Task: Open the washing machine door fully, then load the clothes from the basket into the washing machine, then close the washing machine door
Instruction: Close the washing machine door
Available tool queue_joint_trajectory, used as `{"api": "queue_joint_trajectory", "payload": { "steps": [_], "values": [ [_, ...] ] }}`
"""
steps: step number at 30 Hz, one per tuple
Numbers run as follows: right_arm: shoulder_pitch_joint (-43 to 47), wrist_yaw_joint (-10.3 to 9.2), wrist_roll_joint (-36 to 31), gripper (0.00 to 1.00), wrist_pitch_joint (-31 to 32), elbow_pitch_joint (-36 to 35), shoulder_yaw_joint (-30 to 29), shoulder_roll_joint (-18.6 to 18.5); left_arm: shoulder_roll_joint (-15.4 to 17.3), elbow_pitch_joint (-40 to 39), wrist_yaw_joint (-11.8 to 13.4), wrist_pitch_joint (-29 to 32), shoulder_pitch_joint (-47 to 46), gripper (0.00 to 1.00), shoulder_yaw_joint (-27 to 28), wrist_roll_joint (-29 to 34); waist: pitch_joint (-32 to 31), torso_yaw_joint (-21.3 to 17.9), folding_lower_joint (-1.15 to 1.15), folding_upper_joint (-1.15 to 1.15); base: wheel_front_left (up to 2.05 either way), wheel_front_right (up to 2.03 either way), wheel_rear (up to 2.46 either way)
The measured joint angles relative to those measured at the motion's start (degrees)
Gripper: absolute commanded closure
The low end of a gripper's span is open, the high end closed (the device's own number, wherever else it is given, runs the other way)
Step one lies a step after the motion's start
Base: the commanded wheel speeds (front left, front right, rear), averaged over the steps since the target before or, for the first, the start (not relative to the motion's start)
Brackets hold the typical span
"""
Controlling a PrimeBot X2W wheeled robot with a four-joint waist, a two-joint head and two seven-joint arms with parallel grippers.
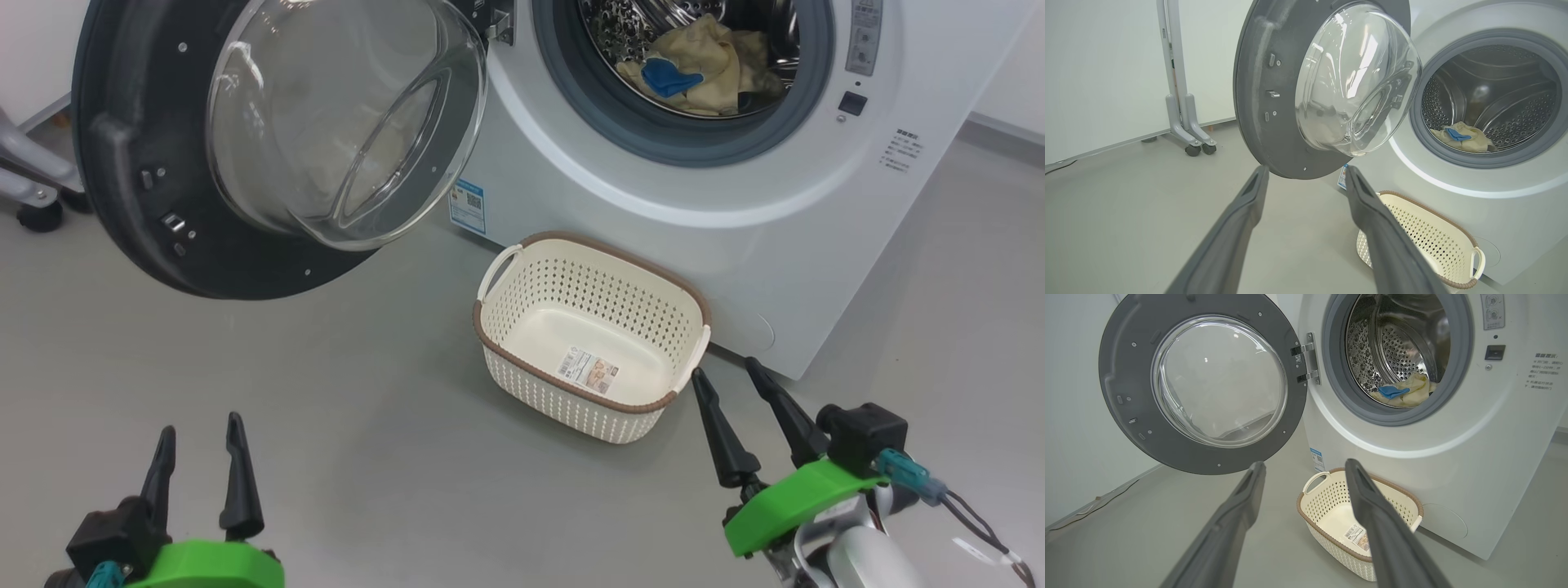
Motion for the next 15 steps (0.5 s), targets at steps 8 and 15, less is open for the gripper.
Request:
{"api": "queue_joint_trajectory", "payload": {
  "steps": [8, 15],
  "values": [
    [0.00, 0.00, 0.00, 0.00, -0.01, -0.05, -0.35, 0.00, 0.15, 0.05, -0.08, 0.00, 0.00, 1.00, -0.35, -0.55, 0.11, 0.02, 0.00, 0.00, 0.00, 0.00, 0.00],
    [-0.03, 0.00, -0.27, 0.00, -0.01, -0.20, -0.29, -0.01, 2.08, -1.43, -0.56, 0.00, -0.18, 1.00, 1.26, -2.45, 1.57, -0.30, 0.00, 0.00, 0.00, 0.00, 0.00]
  ]
}}
